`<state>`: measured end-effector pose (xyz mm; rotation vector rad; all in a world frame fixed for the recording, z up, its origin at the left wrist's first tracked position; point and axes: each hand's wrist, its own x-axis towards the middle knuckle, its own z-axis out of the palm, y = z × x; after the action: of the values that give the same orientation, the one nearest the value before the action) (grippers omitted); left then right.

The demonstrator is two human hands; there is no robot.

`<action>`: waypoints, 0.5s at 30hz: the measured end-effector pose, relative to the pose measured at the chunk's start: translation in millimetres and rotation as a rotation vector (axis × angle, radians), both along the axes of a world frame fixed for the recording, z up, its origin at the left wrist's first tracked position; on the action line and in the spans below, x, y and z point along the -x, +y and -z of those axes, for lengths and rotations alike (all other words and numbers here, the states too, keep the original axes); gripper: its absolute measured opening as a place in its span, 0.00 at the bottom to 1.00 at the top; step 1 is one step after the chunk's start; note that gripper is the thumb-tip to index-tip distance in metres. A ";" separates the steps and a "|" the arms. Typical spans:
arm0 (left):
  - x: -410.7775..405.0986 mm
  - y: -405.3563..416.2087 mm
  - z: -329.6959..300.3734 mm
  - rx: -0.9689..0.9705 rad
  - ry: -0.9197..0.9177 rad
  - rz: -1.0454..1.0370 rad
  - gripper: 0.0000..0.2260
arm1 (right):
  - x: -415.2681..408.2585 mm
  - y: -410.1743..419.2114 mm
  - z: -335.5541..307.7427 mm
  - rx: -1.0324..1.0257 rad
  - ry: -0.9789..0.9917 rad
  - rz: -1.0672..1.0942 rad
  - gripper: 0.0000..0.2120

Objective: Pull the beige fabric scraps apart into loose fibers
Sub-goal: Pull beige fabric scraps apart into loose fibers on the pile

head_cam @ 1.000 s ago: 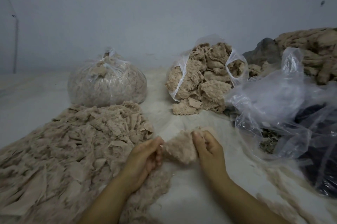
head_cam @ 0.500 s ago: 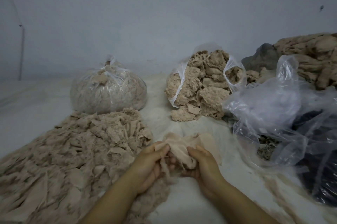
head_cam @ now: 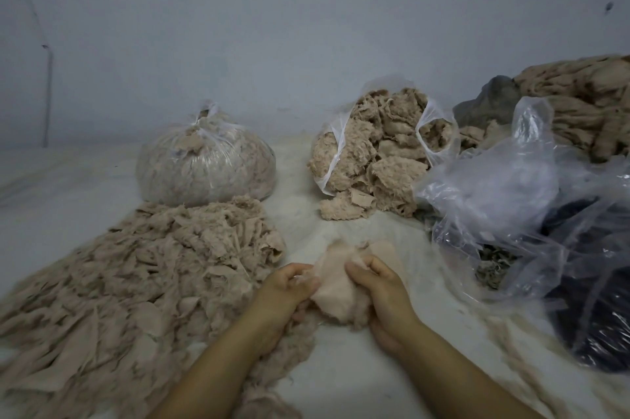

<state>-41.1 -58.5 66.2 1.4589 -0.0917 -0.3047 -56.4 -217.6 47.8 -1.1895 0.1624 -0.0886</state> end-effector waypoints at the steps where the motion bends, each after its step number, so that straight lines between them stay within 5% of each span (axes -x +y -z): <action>1: 0.6 -0.3 0.3 -0.013 -0.028 0.003 0.05 | -0.2 0.5 0.1 -0.023 -0.020 0.044 0.03; 12: -3.5 27.3 -6.4 -0.445 -0.446 -0.075 0.10 | -43.0 -38.2 -22.6 0.520 -0.055 0.272 0.10; 14: -6.5 46.2 -7.0 -0.552 -0.491 -0.062 0.11 | -49.0 -52.9 -27.7 0.818 0.024 0.222 0.01; 15: -6.4 55.8 -6.3 -0.593 -0.509 -0.008 0.10 | -48.3 -57.0 -28.7 1.066 0.088 0.176 0.09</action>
<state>-34.7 -2.6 72.5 2.1010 -0.4345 0.0662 -8.1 -274.6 76.5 -2.2421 0.3157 -0.3013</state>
